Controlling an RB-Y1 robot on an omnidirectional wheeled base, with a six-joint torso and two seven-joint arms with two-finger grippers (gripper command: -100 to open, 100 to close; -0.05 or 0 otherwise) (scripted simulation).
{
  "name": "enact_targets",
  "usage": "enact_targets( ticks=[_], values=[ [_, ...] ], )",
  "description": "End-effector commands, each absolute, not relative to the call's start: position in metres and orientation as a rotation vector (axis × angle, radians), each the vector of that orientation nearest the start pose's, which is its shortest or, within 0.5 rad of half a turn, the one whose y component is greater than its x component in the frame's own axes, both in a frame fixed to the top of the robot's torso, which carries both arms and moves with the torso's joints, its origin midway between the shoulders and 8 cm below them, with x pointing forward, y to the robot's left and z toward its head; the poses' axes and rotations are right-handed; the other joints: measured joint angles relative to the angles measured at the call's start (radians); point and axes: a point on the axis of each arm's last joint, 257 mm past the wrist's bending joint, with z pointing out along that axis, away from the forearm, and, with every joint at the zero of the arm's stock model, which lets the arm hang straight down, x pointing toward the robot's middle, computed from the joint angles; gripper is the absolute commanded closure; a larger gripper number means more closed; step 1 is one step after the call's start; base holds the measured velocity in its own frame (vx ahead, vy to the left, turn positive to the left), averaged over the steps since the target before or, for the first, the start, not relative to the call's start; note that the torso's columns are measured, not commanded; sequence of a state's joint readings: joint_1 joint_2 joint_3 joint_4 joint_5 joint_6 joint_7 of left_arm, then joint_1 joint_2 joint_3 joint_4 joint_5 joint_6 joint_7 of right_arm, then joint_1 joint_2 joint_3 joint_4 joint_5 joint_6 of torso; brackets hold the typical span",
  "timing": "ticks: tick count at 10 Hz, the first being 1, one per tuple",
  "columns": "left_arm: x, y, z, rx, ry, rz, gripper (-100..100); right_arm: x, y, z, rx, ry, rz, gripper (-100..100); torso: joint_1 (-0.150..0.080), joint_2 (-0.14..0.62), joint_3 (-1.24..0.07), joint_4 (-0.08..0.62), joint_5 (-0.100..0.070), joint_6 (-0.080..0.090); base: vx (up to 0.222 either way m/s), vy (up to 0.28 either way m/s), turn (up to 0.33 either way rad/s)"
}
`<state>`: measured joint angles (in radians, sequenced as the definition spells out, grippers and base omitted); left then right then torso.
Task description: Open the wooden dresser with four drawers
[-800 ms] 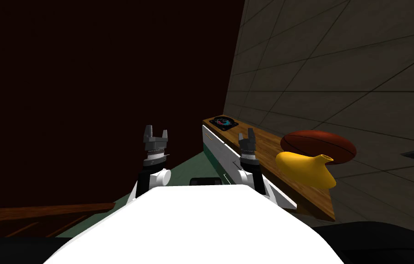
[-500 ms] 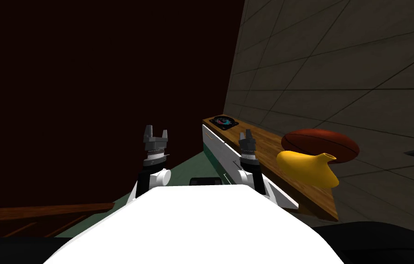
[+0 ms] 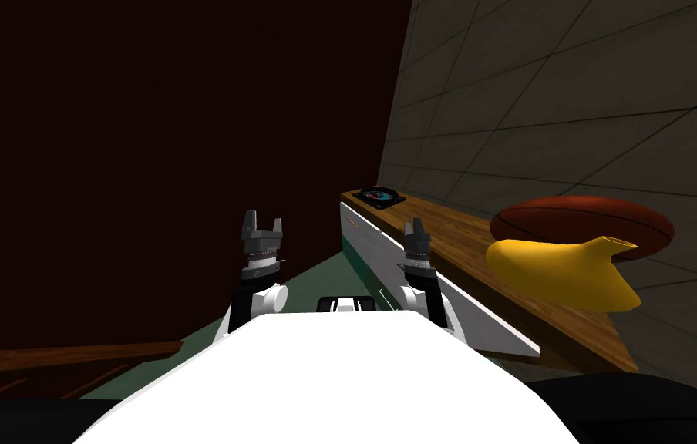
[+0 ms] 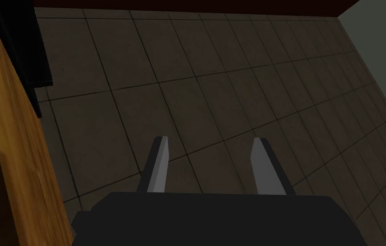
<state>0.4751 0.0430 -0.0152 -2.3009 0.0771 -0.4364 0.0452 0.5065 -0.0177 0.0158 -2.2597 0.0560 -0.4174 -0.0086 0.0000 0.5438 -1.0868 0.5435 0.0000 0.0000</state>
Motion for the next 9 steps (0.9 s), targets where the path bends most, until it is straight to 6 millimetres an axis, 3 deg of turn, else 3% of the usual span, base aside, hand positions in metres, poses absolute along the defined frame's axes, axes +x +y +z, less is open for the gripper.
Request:
enact_targets(
  ticks=[1, 2, 4, 9],
  values=[
    [0.352, 0.276, 0.030, -0.712, 0.605, -1.415, 0, 0.362, -0.271, -0.004, 0.704, 0.731, 1.261, 0, 0.000, 0.074, -0.148, 0.074, 0.000, 0.000, 0.000, 0.000, 0.000],
    [0.352, 0.276, 0.030, -0.712, 0.605, -1.415, 0, 0.363, -0.268, -0.007, 0.674, 0.768, 1.244, -100, 0.000, 0.148, -0.295, 0.148, 0.000, 0.000, 0.009, 0.008, 0.013],
    [0.353, 0.276, 0.029, -0.712, 0.605, -1.415, 0, 0.365, -0.265, -0.013, 0.625, 0.829, 1.206, -100, 0.001, 0.190, -0.384, 0.190, 0.000, 0.000, 0.010, 0.025, 0.017],
    [0.353, 0.276, 0.029, -0.713, 0.605, -1.415, 0, 0.373, -0.258, -0.040, 0.444, 1.020, 1.027, -100, 0.001, 0.194, -0.389, 0.194, 0.000, 0.000, 0.021, 0.053, 0.033]
  ],
)
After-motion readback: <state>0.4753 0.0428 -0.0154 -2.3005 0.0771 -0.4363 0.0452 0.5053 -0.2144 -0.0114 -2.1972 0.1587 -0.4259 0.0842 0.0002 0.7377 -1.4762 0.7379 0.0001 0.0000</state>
